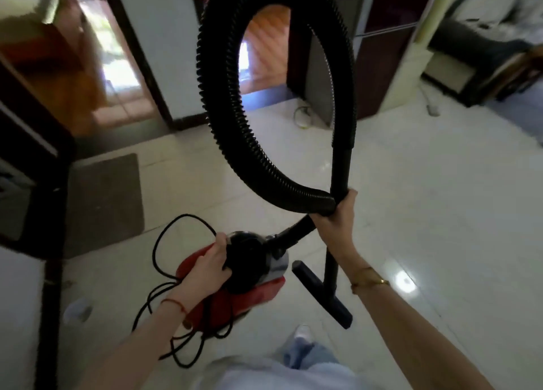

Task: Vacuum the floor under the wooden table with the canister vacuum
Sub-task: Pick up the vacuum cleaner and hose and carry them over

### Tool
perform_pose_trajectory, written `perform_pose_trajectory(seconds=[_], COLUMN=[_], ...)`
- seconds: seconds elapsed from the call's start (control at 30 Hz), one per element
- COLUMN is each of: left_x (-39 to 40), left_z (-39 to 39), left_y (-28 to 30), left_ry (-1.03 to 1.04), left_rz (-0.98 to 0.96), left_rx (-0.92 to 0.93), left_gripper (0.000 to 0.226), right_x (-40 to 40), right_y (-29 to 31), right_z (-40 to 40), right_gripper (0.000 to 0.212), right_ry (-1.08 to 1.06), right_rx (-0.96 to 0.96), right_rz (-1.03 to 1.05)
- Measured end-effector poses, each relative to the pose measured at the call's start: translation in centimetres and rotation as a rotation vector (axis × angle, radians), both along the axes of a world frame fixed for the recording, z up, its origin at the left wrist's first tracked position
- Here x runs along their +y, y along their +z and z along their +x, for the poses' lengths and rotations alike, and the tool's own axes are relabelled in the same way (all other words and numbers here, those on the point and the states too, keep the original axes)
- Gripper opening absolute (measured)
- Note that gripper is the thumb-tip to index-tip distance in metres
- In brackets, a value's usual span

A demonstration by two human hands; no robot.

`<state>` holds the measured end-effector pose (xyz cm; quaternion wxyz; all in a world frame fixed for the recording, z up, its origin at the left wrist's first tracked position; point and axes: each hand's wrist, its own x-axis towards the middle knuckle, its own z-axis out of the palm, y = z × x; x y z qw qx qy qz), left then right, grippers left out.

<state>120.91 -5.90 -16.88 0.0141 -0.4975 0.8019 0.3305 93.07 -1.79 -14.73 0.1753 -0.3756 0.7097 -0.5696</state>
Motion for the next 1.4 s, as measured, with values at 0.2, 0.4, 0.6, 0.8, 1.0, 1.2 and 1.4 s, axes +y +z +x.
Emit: perform_pose_trajectory(seconds=[0.2, 0.4, 0.6, 0.8, 1.0, 1.2, 1.4], left_x=[-2.6, -5.5, -9.6, -15.0, -19.9, -24.2, -28.6], left_z=[-16.1, -29.6, -43.7, -58.9, -73.9, -88.3, -103.0], left_y=[0.0, 0.4, -0.6, -1.5, -0.8, -0.2, -1.0], left_ry=[-0.216, -0.354, -0.526, -0.642, -0.690, -0.739, -0.758], left_rz=[-0.038, -0.041, -0.055, -0.039, -0.005, 0.009, 0.005], left_rx=[0.030, 0.018, 0.049, 0.056, 0.099, 0.110, 0.097], left_gripper=[0.039, 0.047, 0.037, 0.033, 0.040, 0.042, 0.037], right_x=[2.0, 3.3, 2.8, -0.4, -3.5, -6.5, -10.3], right_y=[0.8, 0.8, -0.1, -1.1, 0.1, 0.8, -0.7], right_z=[-14.4, -26.0, -37.5, -50.5, -64.0, -76.6, -91.4], right_gripper=[0.056, 0.055, 0.052, 0.049, 0.051, 0.051, 0.055], right_ry=[-0.192, -0.354, -0.523, -0.620, -0.707, -0.788, -0.792], right_rx=[0.061, 0.065, 0.005, -0.012, -0.016, -0.019, -0.018], right_rz=[-0.025, -0.004, -0.002, -0.008, 0.022, 0.005, -0.004])
